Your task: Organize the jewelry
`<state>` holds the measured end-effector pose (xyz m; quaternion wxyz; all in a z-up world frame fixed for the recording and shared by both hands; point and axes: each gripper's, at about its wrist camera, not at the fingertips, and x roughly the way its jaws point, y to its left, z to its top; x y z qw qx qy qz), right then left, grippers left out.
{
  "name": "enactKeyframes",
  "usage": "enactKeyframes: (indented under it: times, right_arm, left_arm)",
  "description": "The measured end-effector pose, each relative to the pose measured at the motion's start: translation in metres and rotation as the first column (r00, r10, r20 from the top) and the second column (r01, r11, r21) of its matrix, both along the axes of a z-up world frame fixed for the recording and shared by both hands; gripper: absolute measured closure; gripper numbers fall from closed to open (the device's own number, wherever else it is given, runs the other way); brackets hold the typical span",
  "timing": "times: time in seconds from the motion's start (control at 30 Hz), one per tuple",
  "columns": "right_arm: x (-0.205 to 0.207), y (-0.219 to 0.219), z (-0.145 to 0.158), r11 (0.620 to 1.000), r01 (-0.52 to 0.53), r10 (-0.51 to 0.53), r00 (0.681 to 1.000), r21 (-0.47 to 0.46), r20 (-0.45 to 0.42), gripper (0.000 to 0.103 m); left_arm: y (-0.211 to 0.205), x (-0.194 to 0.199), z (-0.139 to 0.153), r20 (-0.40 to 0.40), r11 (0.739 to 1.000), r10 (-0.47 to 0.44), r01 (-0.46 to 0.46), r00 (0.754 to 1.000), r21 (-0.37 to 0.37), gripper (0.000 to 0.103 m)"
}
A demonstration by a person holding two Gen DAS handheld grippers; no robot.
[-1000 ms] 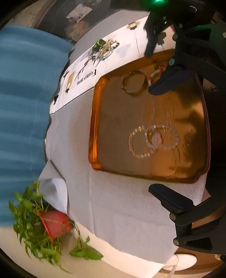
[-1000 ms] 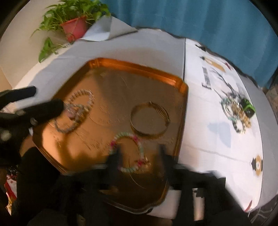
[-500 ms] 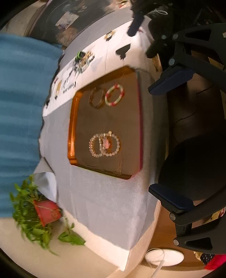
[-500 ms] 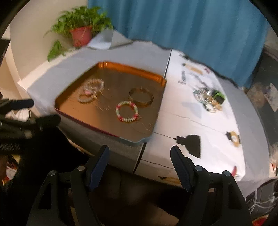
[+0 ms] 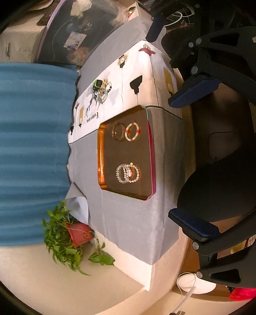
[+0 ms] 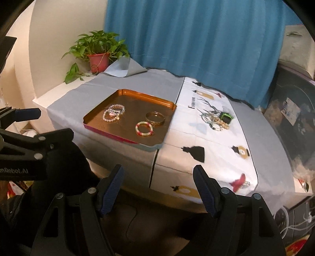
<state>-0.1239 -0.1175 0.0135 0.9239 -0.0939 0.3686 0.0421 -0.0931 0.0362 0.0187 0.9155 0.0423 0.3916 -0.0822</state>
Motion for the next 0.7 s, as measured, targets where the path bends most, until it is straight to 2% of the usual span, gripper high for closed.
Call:
enactKeyframes:
  times: [0.37, 0.7]
  right_arm:
    - [-0.022, -0.006, 0.010, 1.000, 0.002, -0.003, 0.999, 0.021, 0.042, 0.030]
    - [-0.024, -0.005, 0.007, 1.000, 0.000, -0.001, 1.000, 0.027, 0.028, 0.030]
  left_arm:
    - [-0.010, -0.025, 0.016, 0.056, 1.000, -0.010, 0.008, 0.998, 0.025, 0.002]
    - [-0.015, -0.031, 0.014, 0.050, 0.999, -0.015, 0.013, 0.999, 0.039, 0.002]
